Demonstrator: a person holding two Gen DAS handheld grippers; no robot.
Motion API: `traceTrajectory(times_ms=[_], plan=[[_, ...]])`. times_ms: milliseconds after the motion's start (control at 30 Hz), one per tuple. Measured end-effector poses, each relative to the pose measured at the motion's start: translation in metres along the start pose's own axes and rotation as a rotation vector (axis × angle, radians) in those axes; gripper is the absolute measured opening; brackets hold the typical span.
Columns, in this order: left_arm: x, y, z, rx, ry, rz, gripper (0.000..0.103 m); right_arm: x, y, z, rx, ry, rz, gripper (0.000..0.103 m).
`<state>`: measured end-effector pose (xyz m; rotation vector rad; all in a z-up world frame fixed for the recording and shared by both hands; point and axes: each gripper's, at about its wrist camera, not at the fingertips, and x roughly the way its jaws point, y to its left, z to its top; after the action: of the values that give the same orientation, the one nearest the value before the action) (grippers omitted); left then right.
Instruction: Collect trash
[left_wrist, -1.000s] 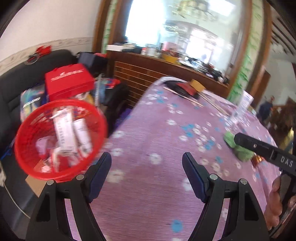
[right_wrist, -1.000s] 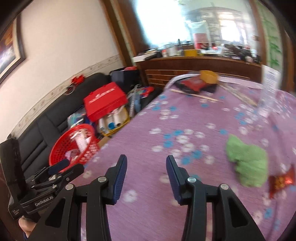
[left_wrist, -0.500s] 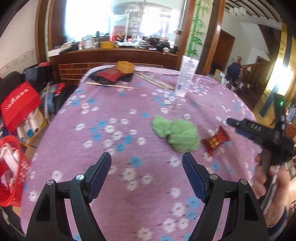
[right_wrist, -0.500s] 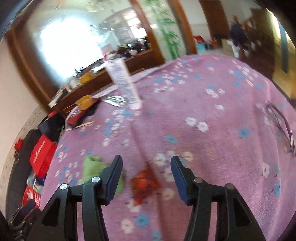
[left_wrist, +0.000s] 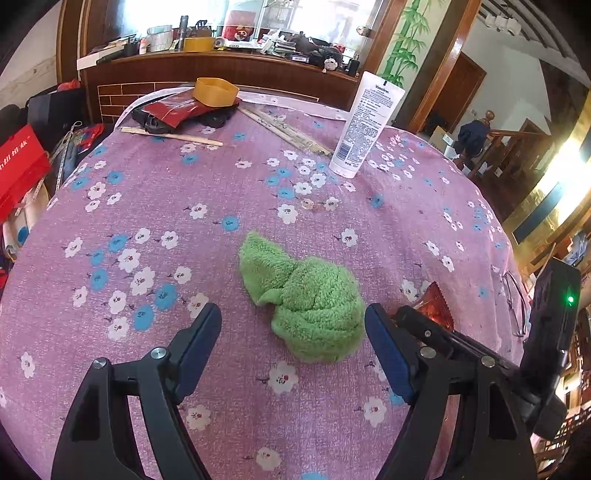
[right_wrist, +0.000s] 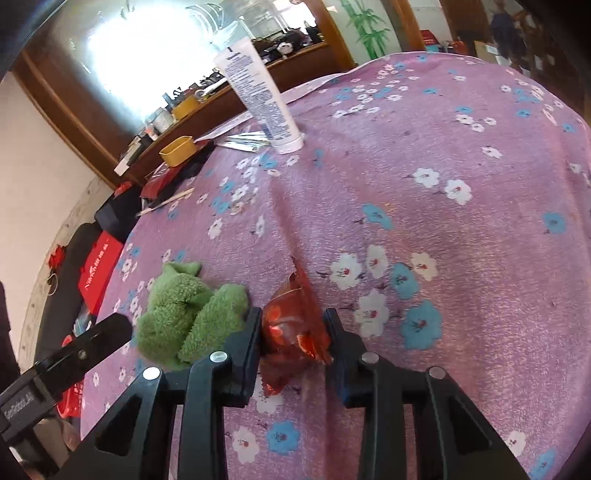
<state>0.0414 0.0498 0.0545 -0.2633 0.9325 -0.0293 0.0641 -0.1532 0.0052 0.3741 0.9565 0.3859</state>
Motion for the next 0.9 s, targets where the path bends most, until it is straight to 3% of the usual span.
traceTrajectory(times_ms=[67,233,433,467,500,600,700,900], plan=[[0.002,0.000,0.000,-0.003,-0.003,0.006,0.078,-0.009,-0.003,0.000,0.009,-0.042,-0.008,0.030],[0.014,-0.006,0.003,-0.002,0.018,-0.005,0.079,-0.056,-0.018,0.008,0.077,-0.254,-0.080,0.029],[0.046,-0.023,0.002,0.038,0.060,-0.002,0.078,-0.067,-0.026,0.006,0.108,-0.277,-0.063,0.029],[0.050,-0.023,0.001,0.042,0.058,0.001,0.072,-0.067,-0.024,0.007,0.099,-0.275,-0.063,0.029],[0.054,-0.022,-0.001,0.050,0.054,0.006,0.053,-0.067,-0.021,0.006,0.083,-0.272,-0.060,0.029],[0.052,-0.016,-0.004,0.079,0.024,-0.001,0.046,-0.062,-0.010,0.006,0.042,-0.271,-0.053,0.030],[0.039,-0.004,-0.007,0.082,-0.016,-0.004,0.045,-0.059,0.002,0.004,-0.014,-0.261,-0.043,0.030],[0.003,0.020,-0.016,0.138,-0.241,0.182,0.045,-0.049,0.028,-0.006,-0.136,-0.232,-0.021,0.030]])
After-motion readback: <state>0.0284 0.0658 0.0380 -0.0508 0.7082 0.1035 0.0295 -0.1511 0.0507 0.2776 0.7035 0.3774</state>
